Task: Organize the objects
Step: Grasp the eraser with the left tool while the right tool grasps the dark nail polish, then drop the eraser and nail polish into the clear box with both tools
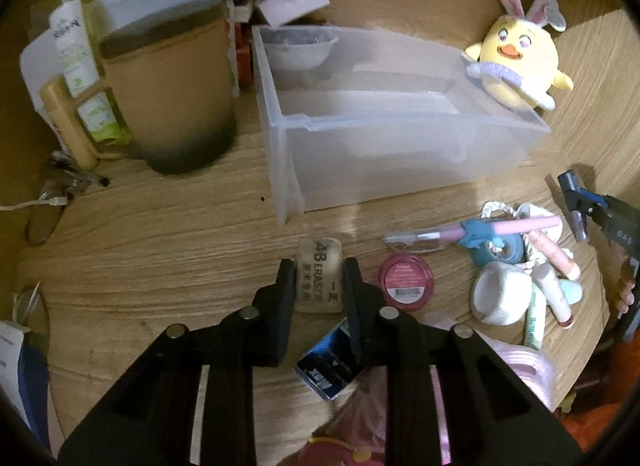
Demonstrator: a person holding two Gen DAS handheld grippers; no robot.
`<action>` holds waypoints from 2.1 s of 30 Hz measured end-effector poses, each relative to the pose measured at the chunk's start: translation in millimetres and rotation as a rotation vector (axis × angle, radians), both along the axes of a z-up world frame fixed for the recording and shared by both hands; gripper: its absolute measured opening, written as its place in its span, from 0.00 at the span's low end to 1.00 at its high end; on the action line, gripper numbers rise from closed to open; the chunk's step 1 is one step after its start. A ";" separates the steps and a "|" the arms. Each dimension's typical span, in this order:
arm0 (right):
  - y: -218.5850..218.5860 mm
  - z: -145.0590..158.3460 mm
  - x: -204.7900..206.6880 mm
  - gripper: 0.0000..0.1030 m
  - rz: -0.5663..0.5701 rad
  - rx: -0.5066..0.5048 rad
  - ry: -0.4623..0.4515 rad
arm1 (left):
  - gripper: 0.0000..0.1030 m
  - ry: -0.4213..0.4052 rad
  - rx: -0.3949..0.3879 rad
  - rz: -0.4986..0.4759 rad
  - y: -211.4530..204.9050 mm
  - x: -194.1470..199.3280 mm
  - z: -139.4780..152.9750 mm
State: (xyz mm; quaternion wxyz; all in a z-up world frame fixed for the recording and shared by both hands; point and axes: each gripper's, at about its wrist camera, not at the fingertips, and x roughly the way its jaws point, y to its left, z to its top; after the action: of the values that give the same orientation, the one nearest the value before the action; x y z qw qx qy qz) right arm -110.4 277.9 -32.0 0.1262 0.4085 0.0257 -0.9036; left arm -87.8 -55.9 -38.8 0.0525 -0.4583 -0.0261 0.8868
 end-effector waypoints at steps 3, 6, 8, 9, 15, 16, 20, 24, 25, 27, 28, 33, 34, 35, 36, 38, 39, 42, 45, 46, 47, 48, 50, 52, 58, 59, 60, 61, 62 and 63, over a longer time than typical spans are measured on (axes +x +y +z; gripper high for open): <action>-4.0 16.1 2.8 0.23 0.011 -0.015 0.044 | 0.23 0.051 0.011 0.012 -2.6 8.0 16.9; -10.6 34.2 3.3 0.23 0.034 -0.029 0.093 | 0.22 0.117 0.022 0.022 -4.6 13.4 39.0; -17.2 47.7 1.4 0.23 0.054 -0.037 0.130 | 0.23 0.164 0.030 0.029 -6.6 14.9 53.4; -20.2 52.8 1.0 0.23 0.059 -0.039 0.144 | 0.23 0.184 0.032 0.031 -6.8 14.6 59.9; -44.1 87.0 -10.4 0.23 0.113 -0.052 0.234 | 0.23 0.251 0.033 0.049 -4.3 -0.2 84.2; -49.0 90.8 -13.6 0.23 0.124 -0.053 0.241 | 0.23 0.252 0.034 0.050 -3.6 -4.6 86.3; -66.0 97.6 -30.8 0.23 0.152 -0.058 0.243 | 0.23 0.248 0.024 0.056 -2.3 -19.6 90.9; -81.5 93.3 -52.9 0.23 0.182 -0.065 0.201 | 0.23 0.219 0.029 0.049 -1.8 -35.9 87.9; -84.4 90.5 -58.4 0.23 0.190 -0.066 0.188 | 0.23 0.205 0.031 0.044 -1.3 -40.8 85.8; -93.3 84.6 -69.7 0.23 0.209 -0.062 0.156 | 0.23 0.171 0.032 0.035 0.4 -52.0 80.4; -98.7 81.1 -76.0 0.23 0.219 -0.052 0.139 | 0.23 0.156 0.028 0.031 1.7 -56.7 77.7; -120.3 60.2 -98.6 0.23 0.275 -0.010 0.050 | 0.23 0.096 -0.010 0.007 12.1 -79.0 63.3; -124.9 54.2 -102.1 0.23 0.284 0.004 0.031 | 0.23 0.084 -0.018 -0.001 14.9 -82.9 59.8; -128.7 49.0 -104.4 0.23 0.293 0.017 0.016 | 0.23 0.072 -0.026 -0.008 17.5 -86.0 56.2; -134.2 42.6 -107.8 0.23 0.303 0.038 -0.002 | 0.23 0.064 -0.030 -0.011 19.3 -88.6 53.1; -138.0 34.5 -110.8 0.23 0.310 0.061 -0.020 | 0.23 0.041 -0.038 -0.020 23.6 -93.9 45.1; -141.6 29.3 -113.0 0.23 0.316 0.074 -0.033 | 0.23 0.035 -0.039 -0.023 25.1 -96.0 42.7; -148.0 21.9 -117.3 0.23 0.325 0.100 -0.048 | 0.23 0.035 -0.061 -0.025 30.3 -99.8 36.5; -154.0 15.9 -119.8 0.23 0.331 0.112 -0.063 | 0.23 0.032 -0.066 -0.037 34.3 -100.8 35.1; -155.4 15.4 -120.5 0.23 0.330 0.114 -0.063 | 0.23 0.031 -0.071 -0.039 35.3 -100.7 35.2; -156.3 15.5 -121.5 0.23 0.326 0.114 -0.062 | 0.23 0.030 -0.070 -0.038 35.3 -100.6 35.3; -157.6 15.3 -122.4 0.23 0.325 0.119 -0.064 | 0.23 0.029 -0.068 -0.038 35.1 -100.6 35.4; -159.1 16.5 -122.8 0.23 0.323 0.128 -0.061 | 0.25 0.025 -0.064 -0.036 34.1 -99.1 36.7; -158.9 20.4 -119.0 0.30 0.320 0.132 -0.050 | 0.32 0.034 -0.048 -0.045 31.9 -94.6 40.6; -144.2 46.4 -93.9 0.43 0.303 0.105 0.040 | 0.70 0.124 -0.083 -0.016 28.1 -60.3 62.1; -140.4 51.6 -88.0 0.44 0.301 0.096 0.054 | 0.77 0.131 -0.089 -0.009 26.7 -53.4 64.6; -136.0 57.0 -81.0 0.47 0.297 0.084 0.070 | 0.81 0.141 -0.095 0.004 24.7 -45.0 67.5; -131.9 62.1 -73.7 0.52 0.293 0.072 0.083 | 0.88 0.153 -0.095 0.019 21.8 -36.0 70.2; -127.8 66.5 -66.7 0.54 0.291 0.060 0.099 | 0.90 0.161 -0.094 0.030 19.5 -29.6 71.9; -123.5 71.1 -57.7 0.57 0.288 0.052 0.120 | 0.90 0.170 -0.095 0.047 15.9 -20.4 73.3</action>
State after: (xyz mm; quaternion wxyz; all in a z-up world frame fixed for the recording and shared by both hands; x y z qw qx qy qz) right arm -168.1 154.4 39.0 0.2420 0.3488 0.1150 -0.8981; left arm -108.1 -40.0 34.5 0.0120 -0.3828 0.0098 0.9237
